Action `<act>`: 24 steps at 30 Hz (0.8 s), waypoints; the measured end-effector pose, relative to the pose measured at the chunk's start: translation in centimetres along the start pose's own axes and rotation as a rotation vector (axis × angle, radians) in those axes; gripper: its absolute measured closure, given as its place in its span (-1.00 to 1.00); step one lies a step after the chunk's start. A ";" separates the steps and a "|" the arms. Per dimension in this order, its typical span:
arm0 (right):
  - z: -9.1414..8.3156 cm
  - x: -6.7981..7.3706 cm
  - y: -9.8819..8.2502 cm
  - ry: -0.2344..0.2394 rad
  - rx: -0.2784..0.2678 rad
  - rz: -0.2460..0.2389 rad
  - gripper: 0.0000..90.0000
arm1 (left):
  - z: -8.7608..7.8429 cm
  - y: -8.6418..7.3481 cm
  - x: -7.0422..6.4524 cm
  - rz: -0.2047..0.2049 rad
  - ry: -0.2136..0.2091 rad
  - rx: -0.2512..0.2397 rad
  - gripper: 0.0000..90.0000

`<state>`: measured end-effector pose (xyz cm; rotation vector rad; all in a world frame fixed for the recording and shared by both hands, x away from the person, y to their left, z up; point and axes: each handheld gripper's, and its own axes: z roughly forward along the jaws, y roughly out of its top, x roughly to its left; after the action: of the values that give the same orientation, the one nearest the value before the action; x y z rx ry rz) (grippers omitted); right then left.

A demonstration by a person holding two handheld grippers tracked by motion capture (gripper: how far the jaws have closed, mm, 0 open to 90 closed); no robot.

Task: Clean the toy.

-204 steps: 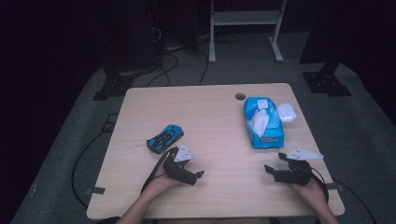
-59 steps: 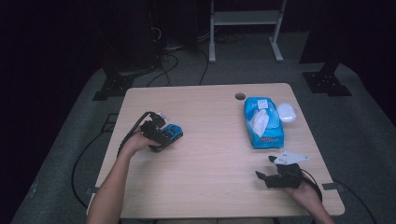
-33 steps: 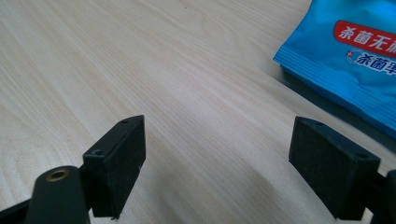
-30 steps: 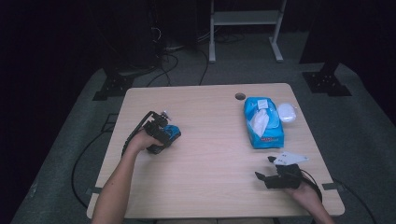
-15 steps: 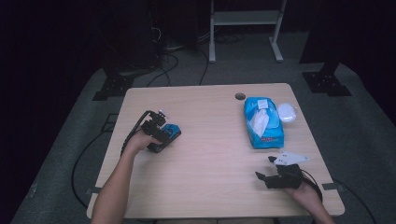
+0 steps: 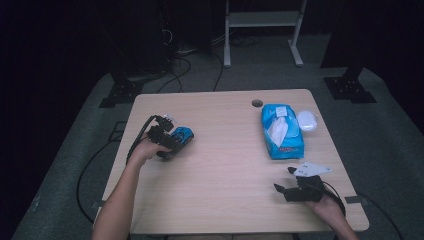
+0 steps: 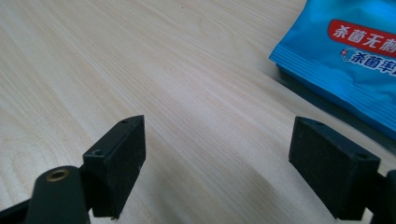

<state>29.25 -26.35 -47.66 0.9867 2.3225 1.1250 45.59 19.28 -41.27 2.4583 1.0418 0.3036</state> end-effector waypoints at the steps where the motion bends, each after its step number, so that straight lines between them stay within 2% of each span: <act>1: 0.0 0.0 0.0 -0.001 -0.002 -0.003 -0.60 | -0.2 0.4 -0.6 0.015 -0.005 -0.011 -0.38; 5: 0.0 0.1 0.0 -0.002 -0.002 -0.001 -0.60 | -0.5 1.6 -2.6 0.069 -0.029 -0.042 -0.38; 9: -0.1 0.0 0.0 -0.003 -0.009 0.001 -0.60 | -0.3 2.8 -5.1 0.147 -0.062 -0.062 -0.38; 10: -0.2 0.0 0.0 -0.005 -0.010 0.002 -0.60 | 0.1 3.3 -6.6 0.183 -0.078 -0.066 -0.38; 11: -0.2 0.0 0.0 -0.005 -0.010 0.002 -0.60 | 0.1 3.3 -6.6 0.183 -0.078 -0.066 -0.38; 12: -0.3 -0.1 0.0 -0.004 -0.011 0.003 -0.60 | 0.6 3.8 -8.0 0.214 -0.103 -0.067 -0.38; 13: -0.3 -0.1 0.0 -0.004 -0.011 0.003 -0.60 | 0.6 3.8 -8.0 0.214 -0.103 -0.067 -0.38; 14: -0.4 -0.2 -0.1 -0.006 -0.013 0.002 -0.60 | 1.2 4.1 -9.1 0.232 -0.121 -0.067 -0.38; 15: -0.4 -0.2 -0.1 -0.006 -0.013 0.002 -0.60 | 1.2 4.1 -9.1 0.232 -0.121 -0.067 -0.38; 16: -0.5 -0.2 -0.1 -0.008 -0.015 0.004 -0.60 | 1.9 4.3 -10.2 0.246 -0.141 -0.071 -0.38; 17: -0.5 -0.2 -0.1 -0.008 -0.015 0.004 -0.60 | 1.9 4.3 -10.2 0.246 -0.141 -0.071 -0.38; 22: -0.7 -0.5 -0.3 -0.009 -0.020 0.012 -0.60 | 3.7 4.6 -12.9 0.291 -0.180 -0.045 -0.38; 24: -0.7 -0.5 -0.3 -0.007 -0.017 0.012 -0.60 | 4.2 4.7 -13.3 0.304 -0.186 -0.036 -0.38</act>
<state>29.00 -27.19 -47.47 0.9988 2.3004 1.1420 40.92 5.48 -43.05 2.5526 0.5819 0.1806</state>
